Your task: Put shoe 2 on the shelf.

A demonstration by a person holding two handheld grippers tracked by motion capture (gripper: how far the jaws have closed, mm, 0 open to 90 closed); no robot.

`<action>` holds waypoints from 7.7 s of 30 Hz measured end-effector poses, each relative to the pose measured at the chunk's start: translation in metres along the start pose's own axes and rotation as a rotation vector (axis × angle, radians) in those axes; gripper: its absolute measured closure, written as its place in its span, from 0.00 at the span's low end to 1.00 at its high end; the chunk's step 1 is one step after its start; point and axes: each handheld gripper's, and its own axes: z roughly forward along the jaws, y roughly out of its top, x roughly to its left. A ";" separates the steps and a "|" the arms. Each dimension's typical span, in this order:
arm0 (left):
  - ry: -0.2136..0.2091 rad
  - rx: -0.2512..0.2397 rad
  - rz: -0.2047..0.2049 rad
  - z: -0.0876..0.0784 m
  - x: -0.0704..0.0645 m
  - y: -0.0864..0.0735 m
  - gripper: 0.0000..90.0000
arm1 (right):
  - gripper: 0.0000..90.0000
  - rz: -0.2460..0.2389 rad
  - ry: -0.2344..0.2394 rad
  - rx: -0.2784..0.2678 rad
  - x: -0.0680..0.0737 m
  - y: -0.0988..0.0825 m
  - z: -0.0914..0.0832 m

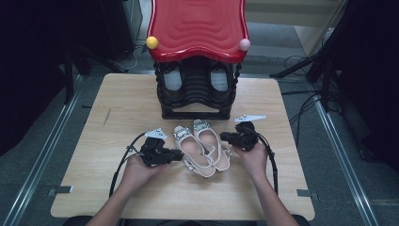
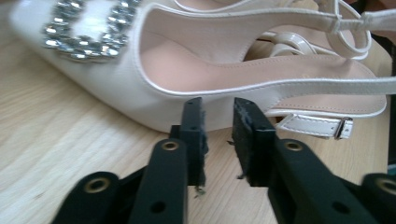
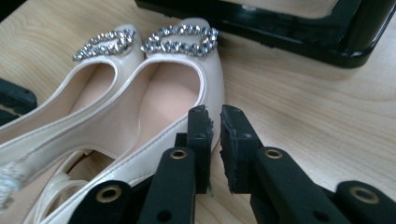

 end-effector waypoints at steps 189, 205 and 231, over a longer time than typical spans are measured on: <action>0.207 -0.062 -0.126 -0.055 0.065 -0.020 0.53 | 0.95 0.193 0.148 -0.492 0.073 0.315 -0.122; 0.192 -0.074 -0.123 -0.055 0.065 -0.019 0.53 | 0.95 0.283 -0.016 -0.589 0.071 0.337 -0.109; 0.186 -0.064 -0.114 -0.053 0.064 -0.018 0.53 | 0.86 0.250 -0.119 -0.527 0.084 0.344 -0.087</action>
